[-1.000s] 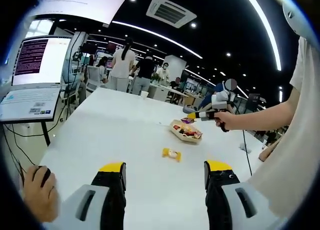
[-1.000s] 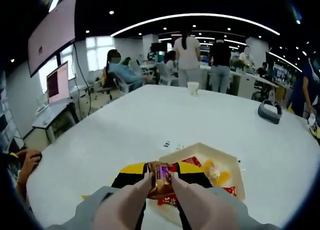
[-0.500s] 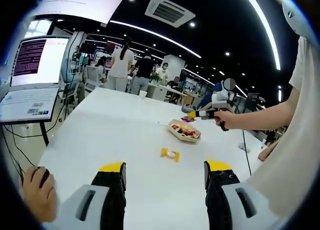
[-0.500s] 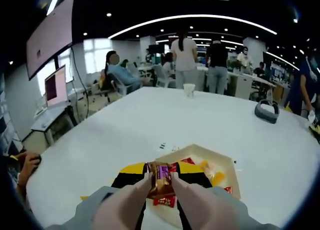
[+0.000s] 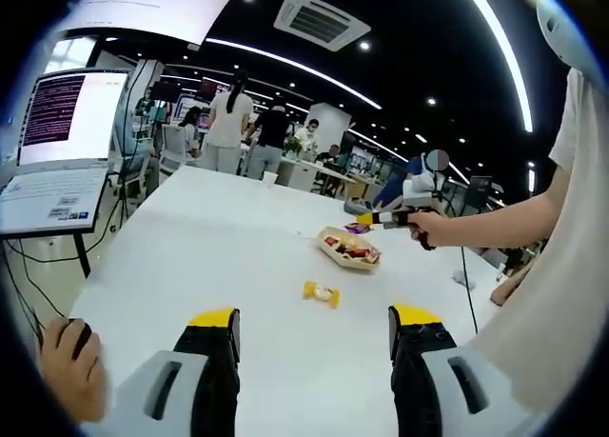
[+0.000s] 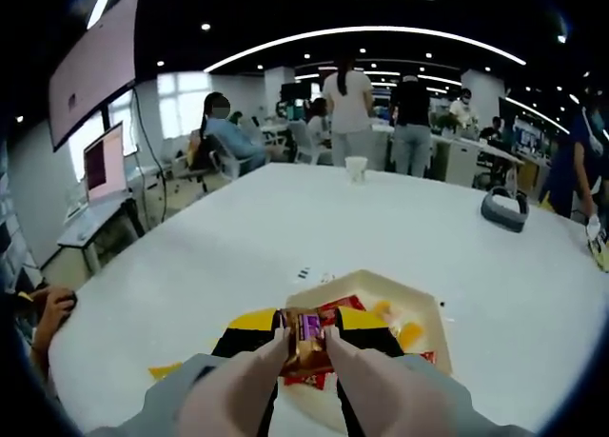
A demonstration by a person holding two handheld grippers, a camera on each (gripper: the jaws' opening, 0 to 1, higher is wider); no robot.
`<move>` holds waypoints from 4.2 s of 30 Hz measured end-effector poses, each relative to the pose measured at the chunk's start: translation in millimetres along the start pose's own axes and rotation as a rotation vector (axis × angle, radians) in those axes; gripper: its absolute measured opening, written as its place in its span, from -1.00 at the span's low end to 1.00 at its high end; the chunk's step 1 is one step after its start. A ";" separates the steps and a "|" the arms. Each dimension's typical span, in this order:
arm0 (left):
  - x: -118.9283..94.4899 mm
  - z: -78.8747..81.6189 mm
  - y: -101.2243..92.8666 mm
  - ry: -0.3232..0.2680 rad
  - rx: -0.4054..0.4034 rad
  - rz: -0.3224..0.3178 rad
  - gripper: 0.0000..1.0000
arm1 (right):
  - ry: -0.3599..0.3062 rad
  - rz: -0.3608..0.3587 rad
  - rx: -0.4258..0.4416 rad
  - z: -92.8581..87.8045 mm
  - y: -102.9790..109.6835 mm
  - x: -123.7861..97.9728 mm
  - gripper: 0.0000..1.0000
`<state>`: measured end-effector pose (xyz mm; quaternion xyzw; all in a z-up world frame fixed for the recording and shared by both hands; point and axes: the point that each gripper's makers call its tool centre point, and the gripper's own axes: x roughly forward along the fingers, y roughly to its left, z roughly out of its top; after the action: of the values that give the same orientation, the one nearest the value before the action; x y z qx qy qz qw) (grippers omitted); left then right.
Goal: Place the target food into the container with the food tongs after gripping and lifting it, then release it inside without dropping or visibly crushing the food.
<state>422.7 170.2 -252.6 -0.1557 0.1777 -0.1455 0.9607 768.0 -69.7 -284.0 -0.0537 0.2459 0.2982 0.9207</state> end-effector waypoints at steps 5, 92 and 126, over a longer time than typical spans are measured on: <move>2.0 -0.6 -1.5 0.006 0.003 -0.006 0.25 | 0.000 -0.005 0.006 -1.1 -1.6 -0.9 -0.57; 11.6 0.4 -5.7 0.027 -0.001 0.002 0.28 | 0.021 0.051 0.047 -15.8 6.9 20.6 -0.56; 2.8 1.5 -9.5 -0.001 0.002 -0.002 0.28 | 0.010 0.068 0.042 -17.4 13.9 -6.5 -0.51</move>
<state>423.7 161.0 -248.8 -0.1548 0.1769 -0.1465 0.9609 748.1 -66.1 -295.4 -0.0273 0.2584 0.3239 0.9097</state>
